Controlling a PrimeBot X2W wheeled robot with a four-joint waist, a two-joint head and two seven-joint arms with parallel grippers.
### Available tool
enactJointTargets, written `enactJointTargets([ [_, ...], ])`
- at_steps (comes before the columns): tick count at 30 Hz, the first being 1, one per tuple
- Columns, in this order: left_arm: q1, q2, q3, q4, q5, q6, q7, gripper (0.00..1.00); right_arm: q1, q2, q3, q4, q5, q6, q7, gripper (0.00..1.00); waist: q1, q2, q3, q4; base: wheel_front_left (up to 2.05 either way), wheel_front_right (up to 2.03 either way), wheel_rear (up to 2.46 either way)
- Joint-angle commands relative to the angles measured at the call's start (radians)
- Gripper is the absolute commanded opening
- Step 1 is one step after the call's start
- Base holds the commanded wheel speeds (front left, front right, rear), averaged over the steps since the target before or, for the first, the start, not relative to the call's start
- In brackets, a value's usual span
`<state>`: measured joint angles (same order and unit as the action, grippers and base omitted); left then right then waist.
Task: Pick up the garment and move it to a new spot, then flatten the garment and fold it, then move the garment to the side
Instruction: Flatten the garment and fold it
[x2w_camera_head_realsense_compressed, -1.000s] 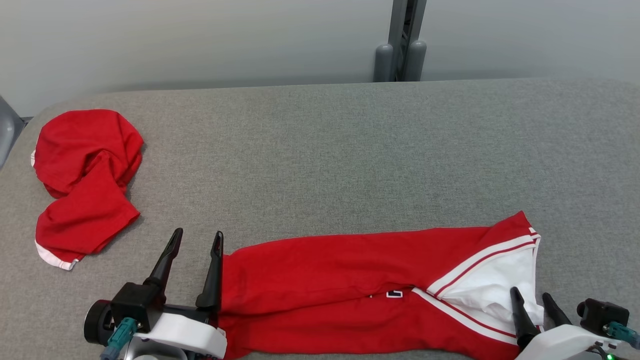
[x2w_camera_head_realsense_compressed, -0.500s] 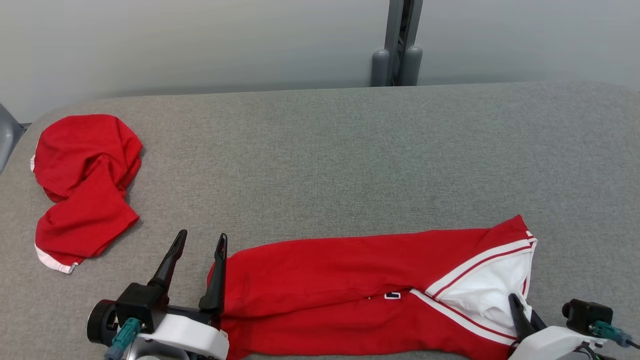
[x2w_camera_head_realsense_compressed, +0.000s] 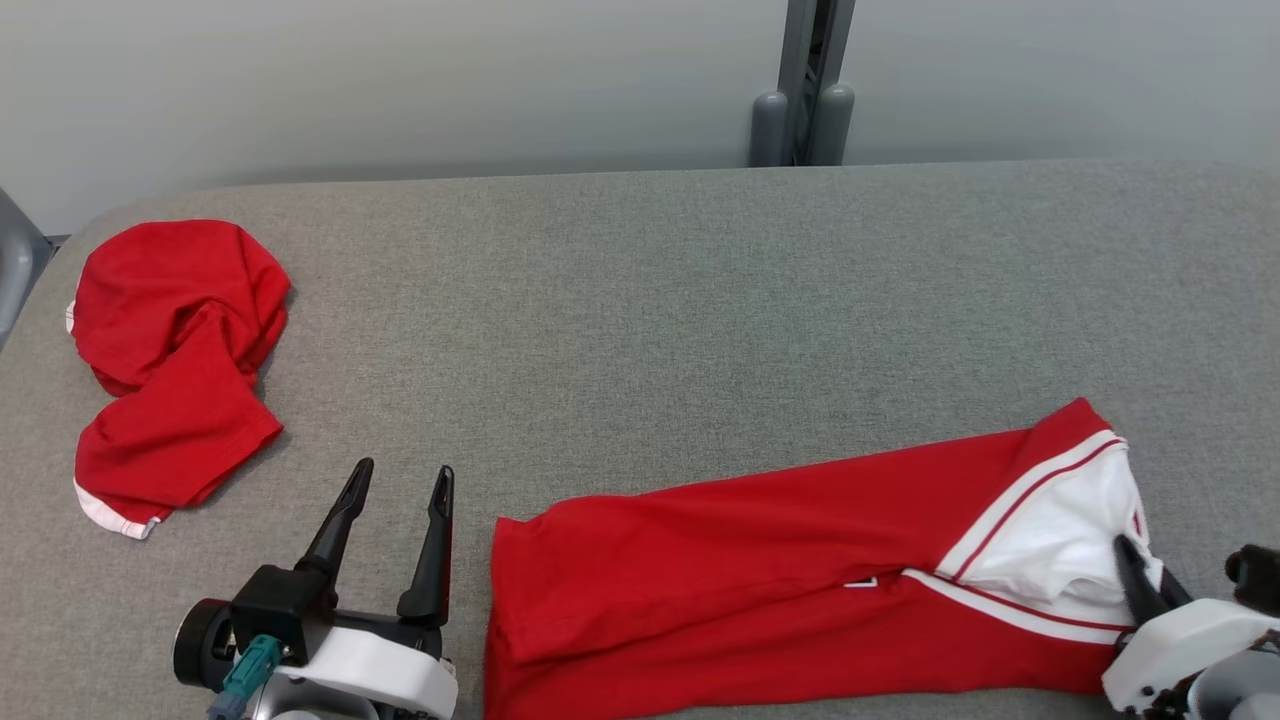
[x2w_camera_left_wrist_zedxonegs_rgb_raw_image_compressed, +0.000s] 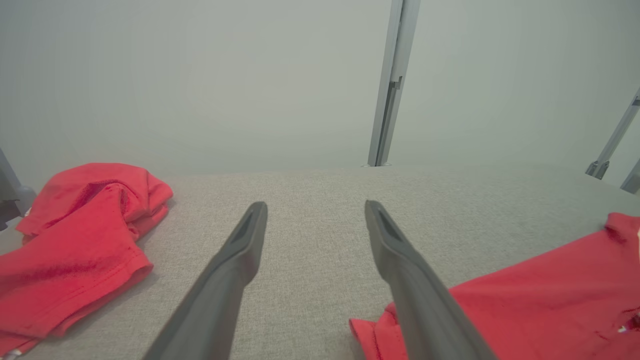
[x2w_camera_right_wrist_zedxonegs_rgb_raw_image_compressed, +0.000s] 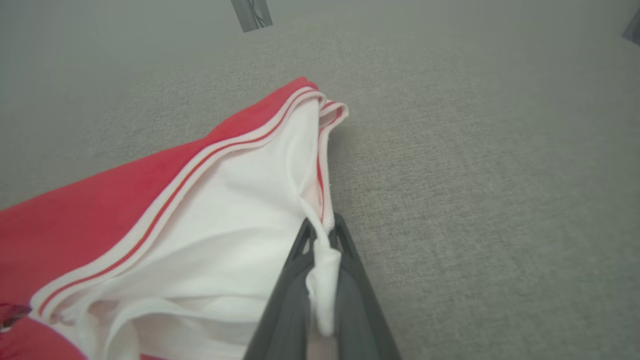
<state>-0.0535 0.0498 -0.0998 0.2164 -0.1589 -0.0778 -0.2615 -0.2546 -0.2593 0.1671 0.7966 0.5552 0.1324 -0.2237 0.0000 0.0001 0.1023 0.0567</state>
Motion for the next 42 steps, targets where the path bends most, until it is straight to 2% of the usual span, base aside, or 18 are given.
enactJointTargets([
  [1,-0.017,0.003,0.001,-0.002,-0.002,0.003,-0.004,1.0,-0.017,-0.028,-0.011,0.012,0.004,-0.003,0.005,0.0,0.0,-0.0001,0.002,0.002,0.0,0.0,0.0],
  [7,-0.02,0.003,0.002,0.002,-0.007,0.004,-0.004,1.0,-0.055,-0.095,-0.032,0.048,0.006,-0.003,0.016,0.0,0.0,-0.0001,0.005,0.008,0.0,0.0,0.0],
  [13,-0.018,0.002,0.006,0.006,-0.013,0.006,-0.004,1.0,-0.068,-0.104,-0.012,0.038,0.011,-0.003,0.036,0.0,0.0,-0.0001,-0.002,0.004,0.0,0.0,0.0],
  [17,-0.003,0.003,0.007,0.011,-0.021,0.018,-0.004,1.0,-0.059,-0.102,0.022,-0.01,0.012,-0.002,0.052,0.0,0.0,-0.0001,-0.02,-0.012,0.0,0.0,0.0],
  [23,0.012,0.003,0.005,0.015,-0.028,0.036,-0.004,1.0,-0.032,-0.095,0.067,-0.147,0.043,-0.002,0.125,0.0,0.0,-0.0001,-0.052,-0.043,0.0,0.0,0.0],
  [26,0.017,0.003,0.002,0.014,-0.034,0.039,-0.004,1.0,-0.022,-0.079,0.076,-0.205,0.058,-0.002,0.162,0.0,0.0,-0.0001,-0.06,-0.054,0.0,0.0,0.0],
  [27,0.021,0.003,0.001,0.011,-0.037,0.043,-0.004,1.0,-0.01,-0.064,0.087,-0.272,0.073,-0.002,0.202,0.0,0.0,-0.0001,-0.064,-0.063,0.0,0.0,0.0],
  [28,0.021,0.003,0.001,0.011,-0.037,0.043,-0.004,1.0,-0.01,-0.064,0.087,-0.272,0.073,-0.002,0.202,0.0,0.0,-0.0001,-0.064,-0.063,0.0,0.0,0.0],
  [33,0.02,0.003,0.001,0.01,-0.038,0.047,-0.004,1.0,0.026,-0.007,0.093,-0.434,0.107,-0.002,0.298,0.0,0.0,-0.0001,-0.07,-0.079,0.0,0.0,0.0],
  [42,0.02,0.003,-0.002,0.015,-0.036,0.046,-0.004,1.0,0.09,0.153,0.11,-0.613,0.11,-0.002,0.441,0.0,0.0,-0.0001,-0.086,-0.08,0.0,0.0,0.0],
])
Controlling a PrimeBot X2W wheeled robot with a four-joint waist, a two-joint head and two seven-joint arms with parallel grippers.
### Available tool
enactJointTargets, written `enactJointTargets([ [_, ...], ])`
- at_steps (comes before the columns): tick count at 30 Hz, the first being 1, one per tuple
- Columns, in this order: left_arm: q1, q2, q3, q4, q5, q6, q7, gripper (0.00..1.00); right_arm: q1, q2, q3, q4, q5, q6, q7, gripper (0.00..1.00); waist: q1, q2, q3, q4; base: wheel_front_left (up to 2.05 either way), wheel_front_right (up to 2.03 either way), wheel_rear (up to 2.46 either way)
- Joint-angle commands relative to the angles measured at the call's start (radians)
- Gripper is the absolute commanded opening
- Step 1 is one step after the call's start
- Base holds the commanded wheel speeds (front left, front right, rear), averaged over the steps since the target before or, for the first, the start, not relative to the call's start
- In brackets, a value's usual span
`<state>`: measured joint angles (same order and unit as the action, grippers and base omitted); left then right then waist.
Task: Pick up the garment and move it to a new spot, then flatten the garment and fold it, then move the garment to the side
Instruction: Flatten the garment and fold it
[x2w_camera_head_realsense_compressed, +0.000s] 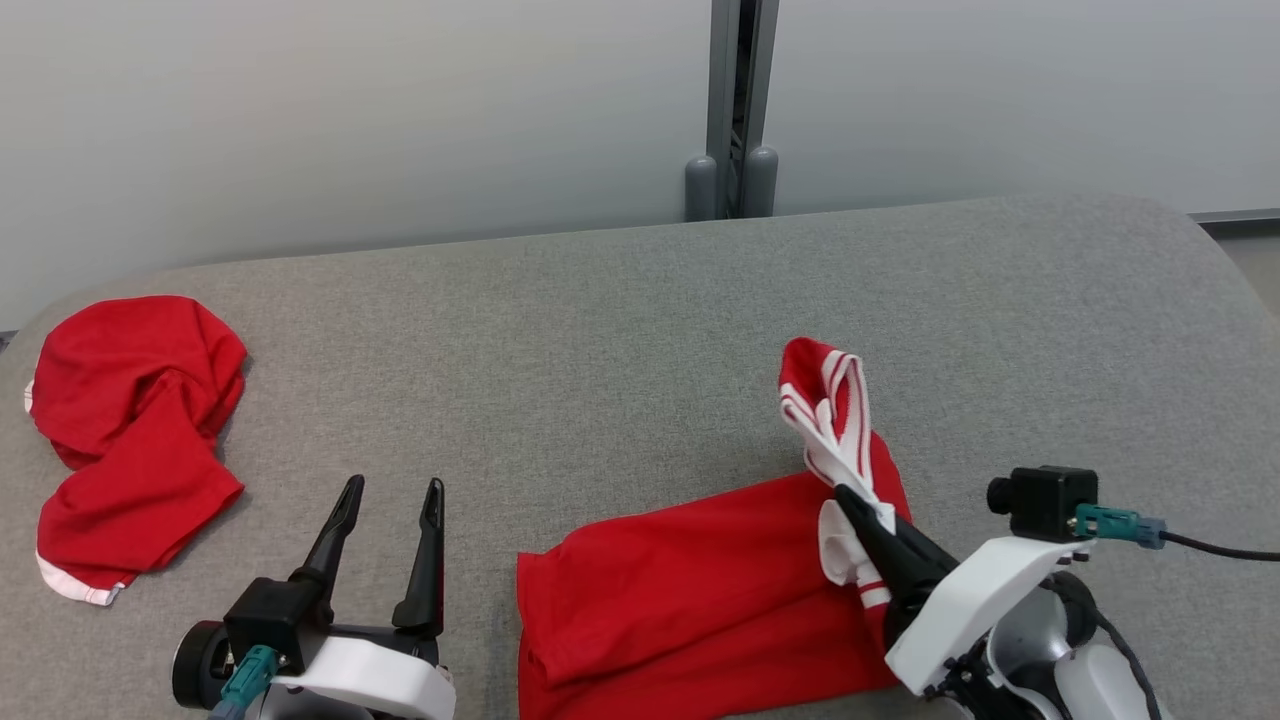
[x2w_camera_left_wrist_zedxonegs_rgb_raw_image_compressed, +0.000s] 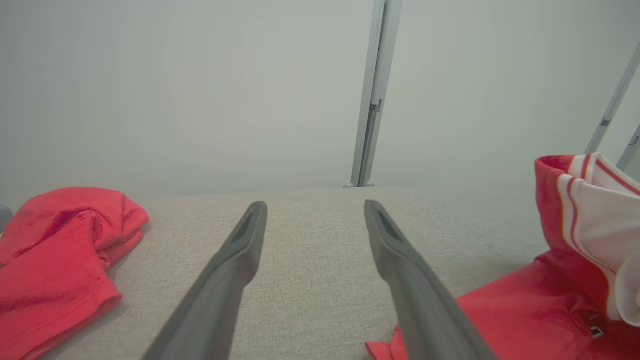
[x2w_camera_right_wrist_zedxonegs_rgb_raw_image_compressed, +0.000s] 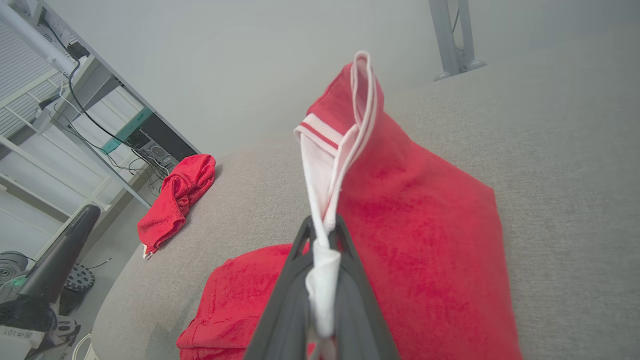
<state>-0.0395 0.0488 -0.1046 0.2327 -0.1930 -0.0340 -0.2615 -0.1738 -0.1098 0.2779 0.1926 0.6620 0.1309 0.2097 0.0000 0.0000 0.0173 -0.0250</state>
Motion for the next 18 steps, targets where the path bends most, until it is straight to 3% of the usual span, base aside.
enactJointTargets([
  [1,0.007,0.004,0.004,-0.003,-0.002,0.002,-0.004,1.0,0.014,0.016,0.005,-0.019,0.007,0.0,0.016,0.0,0.0,0.0,-0.003,0.004,0.0,0.0,0.0],
  [8,0.006,0.004,0.004,0.0,-0.008,-0.003,-0.004,1.0,0.04,0.056,0.076,-0.037,0.069,0.0,0.029,0.0,0.0,0.0,-0.006,0.036,0.0,0.0,0.0],
  [18,-0.003,0.004,-0.013,0.003,-0.021,0.005,-0.004,1.0,-0.017,0.056,0.24,0.049,0.267,0.0,-0.084,0.0,0.0,0.0,0.008,0.118,0.0,0.0,0.0],
])
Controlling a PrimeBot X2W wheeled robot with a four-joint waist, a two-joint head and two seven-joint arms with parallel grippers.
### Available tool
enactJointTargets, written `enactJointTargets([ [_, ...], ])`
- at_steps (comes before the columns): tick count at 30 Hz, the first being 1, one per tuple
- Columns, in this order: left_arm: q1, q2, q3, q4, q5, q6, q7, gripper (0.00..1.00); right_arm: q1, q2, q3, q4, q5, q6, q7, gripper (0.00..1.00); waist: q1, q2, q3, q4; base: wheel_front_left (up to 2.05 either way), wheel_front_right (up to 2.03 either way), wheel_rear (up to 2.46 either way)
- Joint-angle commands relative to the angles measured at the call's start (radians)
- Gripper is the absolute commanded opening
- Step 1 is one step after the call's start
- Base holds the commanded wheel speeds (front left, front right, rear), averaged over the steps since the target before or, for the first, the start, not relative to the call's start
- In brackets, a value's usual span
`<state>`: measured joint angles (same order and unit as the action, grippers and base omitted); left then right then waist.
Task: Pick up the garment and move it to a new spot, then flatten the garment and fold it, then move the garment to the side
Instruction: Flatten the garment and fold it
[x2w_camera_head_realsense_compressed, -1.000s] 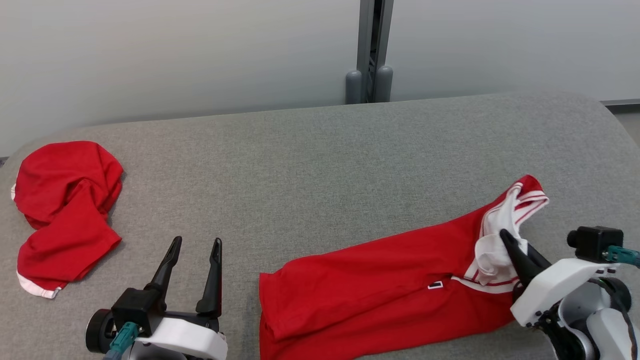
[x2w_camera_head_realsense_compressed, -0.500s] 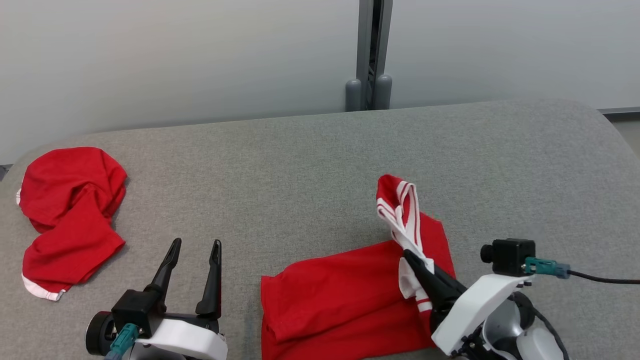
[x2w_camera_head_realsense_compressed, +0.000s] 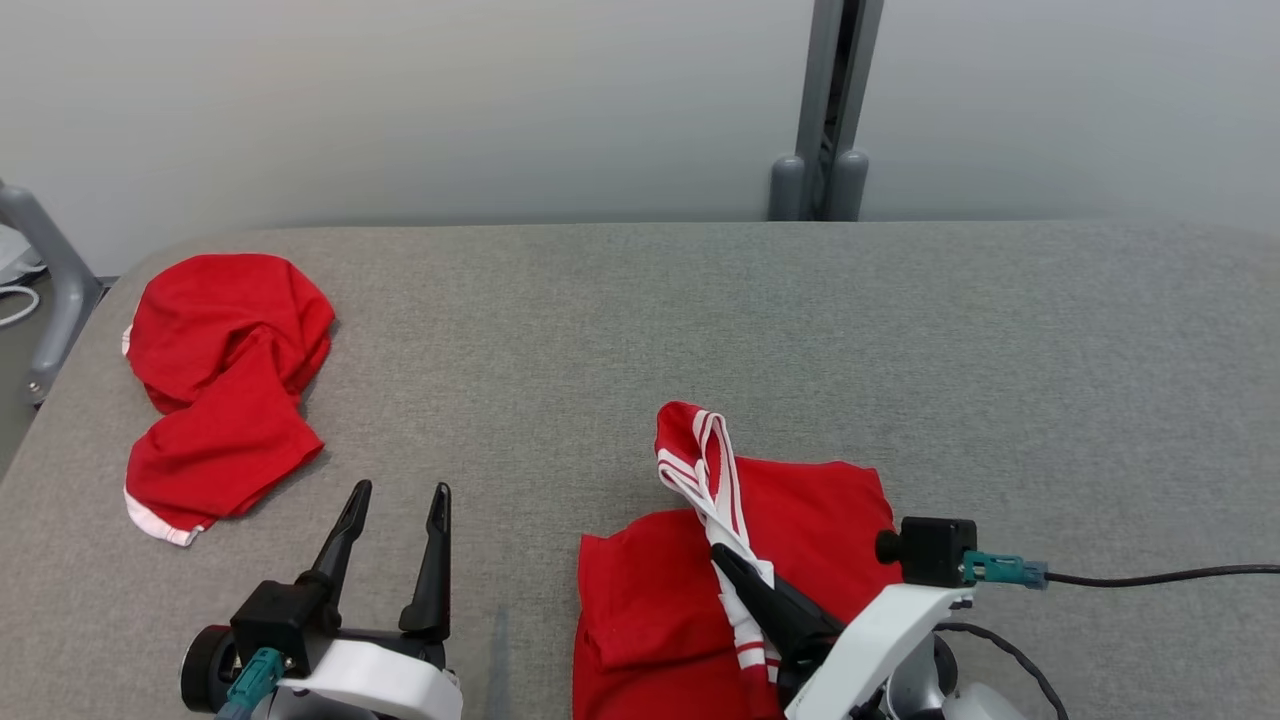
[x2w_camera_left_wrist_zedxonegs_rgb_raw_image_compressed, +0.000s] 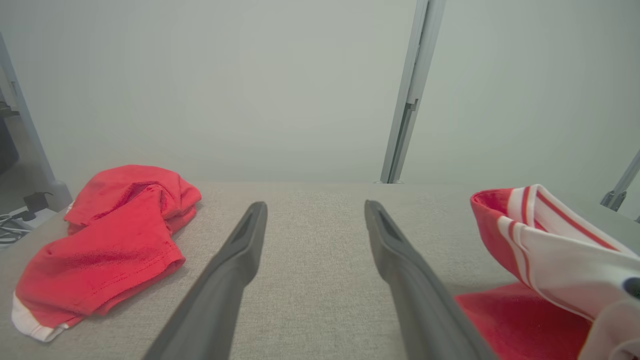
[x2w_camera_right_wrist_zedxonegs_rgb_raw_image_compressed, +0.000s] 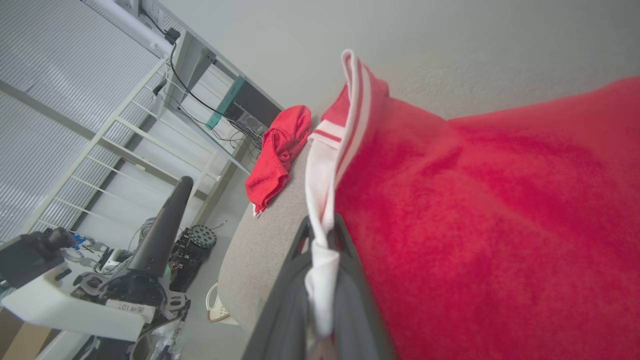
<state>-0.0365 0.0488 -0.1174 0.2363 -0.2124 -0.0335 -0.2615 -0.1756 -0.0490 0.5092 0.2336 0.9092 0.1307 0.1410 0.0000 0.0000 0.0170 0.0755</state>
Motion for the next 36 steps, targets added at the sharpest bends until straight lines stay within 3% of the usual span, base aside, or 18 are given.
enactJointTargets([
  [1,-0.008,0.004,-0.002,0.001,-0.004,0.003,-0.004,1.0,-0.027,-0.004,0.022,0.025,0.037,0.0,-0.029,0.0,0.0,0.0,0.013,0.028,0.0,0.0,0.0],
  [10,-0.028,0.004,-0.017,0.01,-0.018,-0.001,-0.004,1.0,-0.122,-0.004,0.172,0.19,0.193,0.0,-0.164,0.0,0.0,0.0,0.055,0.117,0.0,0.0,0.0],
  [15,-0.035,0.004,-0.02,0.014,-0.024,0.0,-0.004,1.0,-0.149,-0.004,0.227,0.247,0.254,0.0,-0.18,0.0,0.0,0.0,0.062,0.137,0.0,0.0,0.0],
  [16,-0.033,0.004,-0.021,0.014,-0.025,0.001,-0.004,1.0,-0.154,-0.004,0.238,0.263,0.269,0.0,-0.179,0.19,0.0,0.0,0.062,0.139,0.0,0.0,0.0],
  [17,-0.031,0.003,-0.022,0.014,-0.025,0.002,-0.004,1.0,-0.161,-0.005,0.251,0.275,0.278,0.0,-0.177,0.72,0.0,0.0,0.062,0.141,0.0,0.0,0.0],
  [18,-0.029,0.004,-0.022,0.014,-0.025,0.004,-0.004,1.0,-0.168,-0.004,0.266,0.283,0.289,0.0,-0.175,1.0,0.0,0.0,0.061,0.143,0.0,0.0,0.0],
  [26,-0.031,0.004,-0.028,0.012,-0.033,0.012,-0.004,1.0,-0.201,-0.004,0.371,0.277,0.372,0.0,-0.18,1.0,0.0,0.0,0.057,0.139,0.0,0.0,0.0],
  [36,-0.036,0.004,-0.027,0.008,-0.035,0.014,-0.004,1.0,-0.247,-0.004,0.477,0.276,0.395,0.0,-0.216,1.0,0.0,0.0,0.067,0.116,0.0,0.0,0.0],
])
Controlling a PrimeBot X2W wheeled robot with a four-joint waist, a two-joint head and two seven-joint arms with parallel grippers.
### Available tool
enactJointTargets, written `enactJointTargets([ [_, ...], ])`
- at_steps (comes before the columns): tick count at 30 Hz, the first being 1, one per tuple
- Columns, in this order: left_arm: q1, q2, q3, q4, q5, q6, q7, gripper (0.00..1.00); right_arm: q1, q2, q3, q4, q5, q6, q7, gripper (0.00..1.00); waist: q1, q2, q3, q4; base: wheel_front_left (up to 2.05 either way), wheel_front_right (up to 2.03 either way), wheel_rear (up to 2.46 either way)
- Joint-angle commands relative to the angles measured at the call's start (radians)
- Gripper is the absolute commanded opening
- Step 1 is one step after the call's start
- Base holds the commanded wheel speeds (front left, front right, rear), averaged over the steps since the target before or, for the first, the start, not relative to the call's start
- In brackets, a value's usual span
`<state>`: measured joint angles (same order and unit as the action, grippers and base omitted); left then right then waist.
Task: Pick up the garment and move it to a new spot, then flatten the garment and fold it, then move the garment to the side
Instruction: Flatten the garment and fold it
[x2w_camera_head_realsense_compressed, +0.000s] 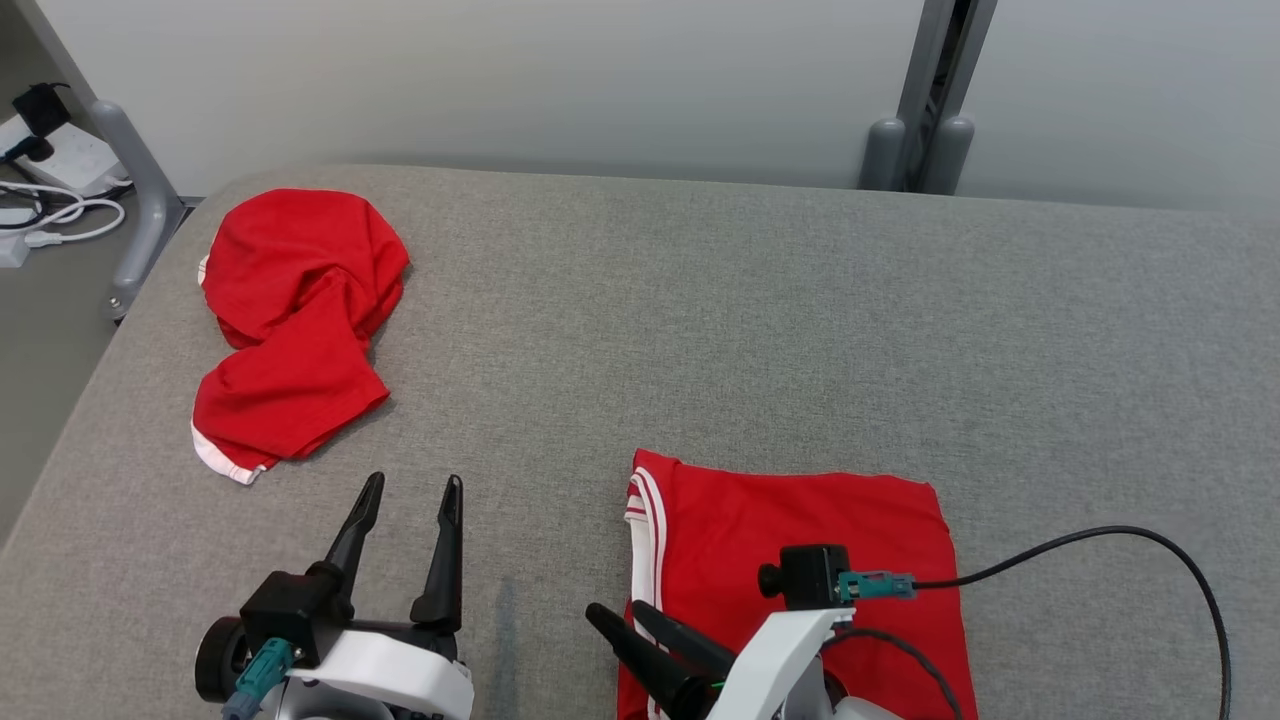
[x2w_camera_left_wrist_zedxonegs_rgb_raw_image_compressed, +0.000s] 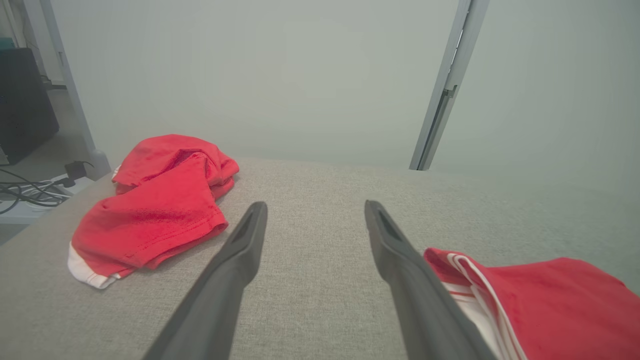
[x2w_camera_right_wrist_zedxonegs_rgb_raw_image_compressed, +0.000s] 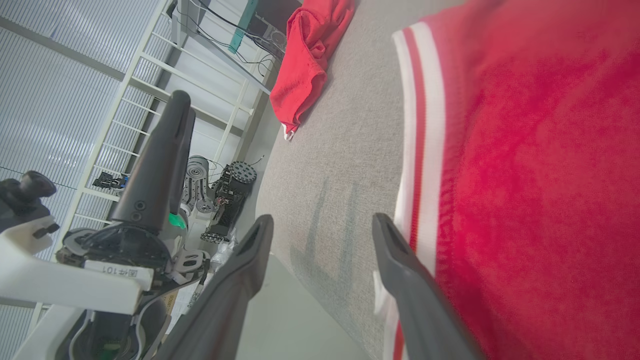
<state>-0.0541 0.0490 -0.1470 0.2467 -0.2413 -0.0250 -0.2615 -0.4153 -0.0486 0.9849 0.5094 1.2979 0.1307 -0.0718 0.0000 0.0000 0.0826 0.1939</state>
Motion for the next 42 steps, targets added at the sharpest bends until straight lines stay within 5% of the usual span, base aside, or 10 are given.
enactJointTargets([
  [1,-0.02,0.004,0.003,-0.002,-0.006,0.005,-0.004,1.0,-0.011,-0.004,0.013,-0.005,0.016,0.0,-0.004,1.0,0.0,0.0,0.003,-0.006,0.0,0.0,0.0],
  [11,-0.04,0.004,0.008,0.0,-0.006,0.0,-0.004,1.0,-0.088,-0.005,0.127,-0.015,0.09,0.0,-0.076,1.0,0.0,0.0,0.02,-0.025,0.0,0.0,0.0],
  [16,-0.035,0.003,0.025,-0.007,0.004,0.001,-0.004,1.0,-0.134,-0.006,0.088,-0.028,0.097,0.0,-0.134,1.0,0.0,0.0,0.012,-0.054,0.0,0.0,0.0],
  [21,-0.026,0.003,0.039,-0.02,0.012,-0.002,-0.004,1.0,-0.166,-0.089,0.008,-0.06,0.03,0.0,-0.174,1.0,0.0,0.0,-0.004,-0.092,0.0,0.0,0.0],
  [27,-0.011,0.004,0.049,-0.039,0.014,0.0,-0.004,1.0,-0.149,-0.222,-0.146,-0.083,-0.167,0.0,-0.194,1.0,0.0,0.0,-0.017,-0.138,0.0,0.0,0.0],
  [31,-0.01,0.004,0.054,-0.049,0.012,-0.002,-0.004,1.0,-0.098,-0.273,-0.336,-0.105,-0.381,0.0,-0.194,1.0,0.0,0.0,-0.017,-0.159,0.0,0.0,0.0],
  [36,-0.011,0.003,0.059,-0.062,0.007,-0.001,-0.004,1.0,0.023,-0.264,-0.587,-0.176,-0.707,0.0,-0.193,1.0,0.0,0.0,-0.014,-0.178,0.0,0.0,0.0],
  [42,-0.004,0.003,0.058,-0.065,0.009,-0.005,-0.004,1.0,0.183,-0.151,-0.825,-0.285,-0.953,0.0,-0.193,1.0,0.0,0.0,-0.012,-0.187,0.0,0.0,0.0],
])
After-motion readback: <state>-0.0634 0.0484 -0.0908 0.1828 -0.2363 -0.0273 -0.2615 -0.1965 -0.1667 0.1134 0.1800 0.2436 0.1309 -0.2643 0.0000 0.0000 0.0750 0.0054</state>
